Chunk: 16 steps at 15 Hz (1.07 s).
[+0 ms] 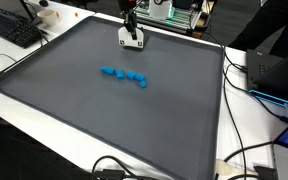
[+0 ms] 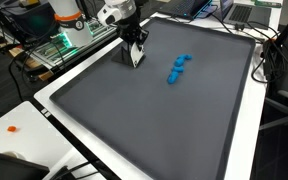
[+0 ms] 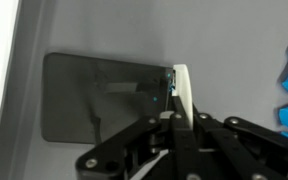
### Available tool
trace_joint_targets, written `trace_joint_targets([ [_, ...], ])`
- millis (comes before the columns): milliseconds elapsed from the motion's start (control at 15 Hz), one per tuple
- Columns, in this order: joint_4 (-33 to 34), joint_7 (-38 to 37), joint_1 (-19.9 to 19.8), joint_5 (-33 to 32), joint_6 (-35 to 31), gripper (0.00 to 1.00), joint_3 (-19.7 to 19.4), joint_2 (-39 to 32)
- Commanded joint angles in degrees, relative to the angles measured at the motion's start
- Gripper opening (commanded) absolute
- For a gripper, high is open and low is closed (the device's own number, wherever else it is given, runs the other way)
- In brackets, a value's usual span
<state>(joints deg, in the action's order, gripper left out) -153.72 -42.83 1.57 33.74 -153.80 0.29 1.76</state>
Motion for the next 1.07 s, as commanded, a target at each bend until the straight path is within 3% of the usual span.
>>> trace_joint_targets([
  [0,-1.1,0.3,0.2,2.4,-1.3,0.01,0.7,-0.1],
  [1000,-1.3,0.2,0.0,2.5,-0.4,0.01,0.7,-0.5],
])
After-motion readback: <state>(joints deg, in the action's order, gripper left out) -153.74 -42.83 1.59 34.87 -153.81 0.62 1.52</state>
